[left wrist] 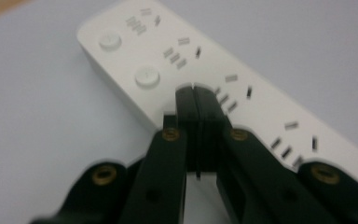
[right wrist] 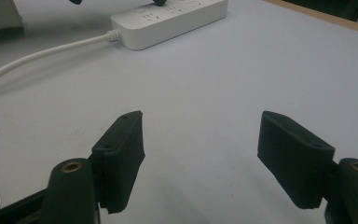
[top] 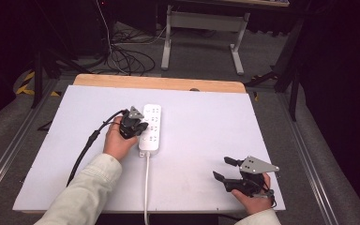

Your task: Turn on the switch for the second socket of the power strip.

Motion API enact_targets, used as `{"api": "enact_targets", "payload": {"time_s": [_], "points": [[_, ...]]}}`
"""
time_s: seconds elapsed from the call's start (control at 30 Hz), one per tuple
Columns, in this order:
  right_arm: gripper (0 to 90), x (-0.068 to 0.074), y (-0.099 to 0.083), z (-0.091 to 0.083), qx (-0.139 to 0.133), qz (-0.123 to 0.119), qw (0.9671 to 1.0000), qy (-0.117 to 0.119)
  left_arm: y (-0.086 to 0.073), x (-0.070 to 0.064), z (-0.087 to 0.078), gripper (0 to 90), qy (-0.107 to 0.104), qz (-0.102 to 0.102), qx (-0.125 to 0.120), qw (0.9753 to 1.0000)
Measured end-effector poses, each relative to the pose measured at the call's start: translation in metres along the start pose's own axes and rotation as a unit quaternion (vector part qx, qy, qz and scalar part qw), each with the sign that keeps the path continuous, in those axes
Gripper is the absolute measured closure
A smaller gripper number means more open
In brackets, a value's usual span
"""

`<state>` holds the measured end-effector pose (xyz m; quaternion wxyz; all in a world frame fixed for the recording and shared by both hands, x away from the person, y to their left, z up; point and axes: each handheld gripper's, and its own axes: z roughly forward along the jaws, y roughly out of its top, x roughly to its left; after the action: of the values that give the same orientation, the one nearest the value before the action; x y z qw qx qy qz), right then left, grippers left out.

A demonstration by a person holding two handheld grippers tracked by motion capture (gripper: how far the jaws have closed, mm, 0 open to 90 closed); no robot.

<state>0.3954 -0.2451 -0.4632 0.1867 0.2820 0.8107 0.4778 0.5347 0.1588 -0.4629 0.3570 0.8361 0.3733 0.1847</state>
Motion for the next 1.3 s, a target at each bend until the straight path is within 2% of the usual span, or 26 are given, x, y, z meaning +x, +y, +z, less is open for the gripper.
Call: {"api": "enact_targets", "payload": {"time_s": [0.13,0.23,0.47,0.57,0.67,0.83,0.9,1.0,1.13,1.3], "points": [[31.8,-0.001,0.0,0.0,0.0,0.001,1.0,0.0,-0.003,0.006,-0.007,89.8,0.002,-0.023,0.007,0.9997],[31.8,-0.001,0.0,0.0,0.001,0.001,1.0,-0.001,-0.004,0.007,-0.011,89.8,-0.015,-0.038,0.0,0.9992],[31.8,0.0,0.0,0.001,0.003,-0.001,1.0,-0.003,0.003,0.0,-0.028,85.5,-0.029,-0.028,-0.027,0.9988],[31.8,0.0,0.0,0.001,0.003,-0.001,1.0,-0.002,0.003,0.001,-0.03,85.7,-0.03,-0.027,-0.026,0.9989],[31.8,0.0,0.0,0.001,0.004,-0.001,1.0,-0.002,0.004,0.0,-0.033,85.8,-0.033,-0.034,-0.031,0.9984],[31.8,0.0,0.0,0.001,0.003,-0.001,1.0,-0.002,0.006,0.0,-0.037,84.1,-0.033,-0.032,-0.037,0.9983],[31.8,0.0,0.0,0.001,0.003,-0.001,1.0,-0.002,0.006,0.0,-0.038,78.2,-0.031,-0.037,-0.04,0.9981],[31.8,0.0,0.0,0.001,0.004,-0.001,1.0,-0.002,0.007,-0.001,-0.04,59.0,-0.025,-0.042,-0.047,0.9977],[31.8,0.0,0.0,0.001,0.005,-0.001,1.0,-0.002,0.009,-0.003,-0.047,46.8,-0.033,-0.045,-0.061,0.9966],[31.8,0.001,0.0,0.001,0.005,-0.003,1.0,-0.001,0.01,-0.006,-0.062,37.1,-0.043,-0.033,-0.073,0.9959]]}}
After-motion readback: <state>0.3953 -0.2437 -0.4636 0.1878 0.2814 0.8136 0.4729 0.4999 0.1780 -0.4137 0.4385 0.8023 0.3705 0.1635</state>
